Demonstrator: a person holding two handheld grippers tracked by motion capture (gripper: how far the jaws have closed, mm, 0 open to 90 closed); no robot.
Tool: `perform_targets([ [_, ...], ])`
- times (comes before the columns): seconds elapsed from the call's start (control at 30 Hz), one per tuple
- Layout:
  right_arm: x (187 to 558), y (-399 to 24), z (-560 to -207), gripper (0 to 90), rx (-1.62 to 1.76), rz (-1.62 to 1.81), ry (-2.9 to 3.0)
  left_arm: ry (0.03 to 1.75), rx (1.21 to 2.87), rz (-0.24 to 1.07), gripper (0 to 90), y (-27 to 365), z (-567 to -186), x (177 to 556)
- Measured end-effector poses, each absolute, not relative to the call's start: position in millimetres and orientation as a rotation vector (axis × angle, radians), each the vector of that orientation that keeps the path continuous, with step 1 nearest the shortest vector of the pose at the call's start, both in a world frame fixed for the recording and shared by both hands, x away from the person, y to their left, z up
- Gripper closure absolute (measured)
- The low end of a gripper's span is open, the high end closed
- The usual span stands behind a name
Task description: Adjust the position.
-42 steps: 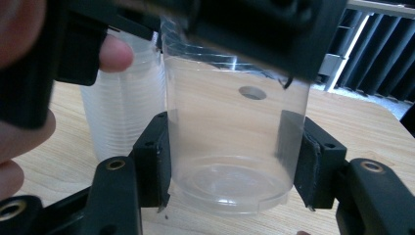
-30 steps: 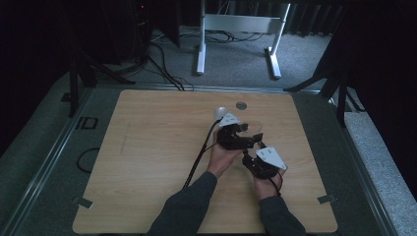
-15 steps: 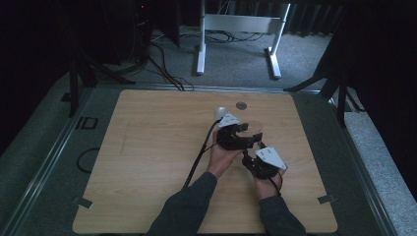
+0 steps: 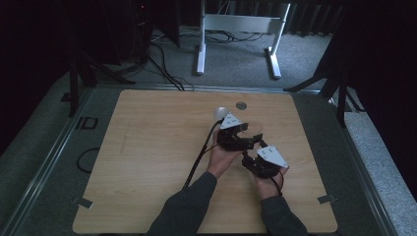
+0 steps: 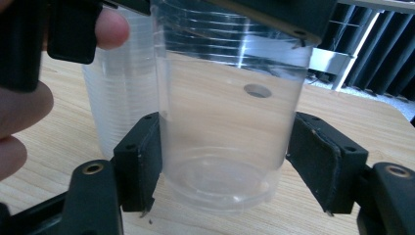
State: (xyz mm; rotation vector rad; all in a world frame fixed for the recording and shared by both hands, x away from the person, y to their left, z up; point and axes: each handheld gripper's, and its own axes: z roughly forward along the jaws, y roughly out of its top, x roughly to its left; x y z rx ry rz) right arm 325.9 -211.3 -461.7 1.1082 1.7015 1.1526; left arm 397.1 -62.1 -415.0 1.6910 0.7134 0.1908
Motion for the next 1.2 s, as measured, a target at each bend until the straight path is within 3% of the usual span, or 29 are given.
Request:
perform_targets([
  [0.33, 324.7, -213.2, -463.1, 29.4, 1.104, 1.141, 1.724, 0.726, 1.682, 0.218, 27.6, -57.7, -416.6, 399.0],
  [1.2, 313.6, -232.5, -463.9, 29.4, 1.119, 1.116, 1.724, 0.668, 1.741, 0.435, 28.1, -60.7, -420.9, 385.6],
])
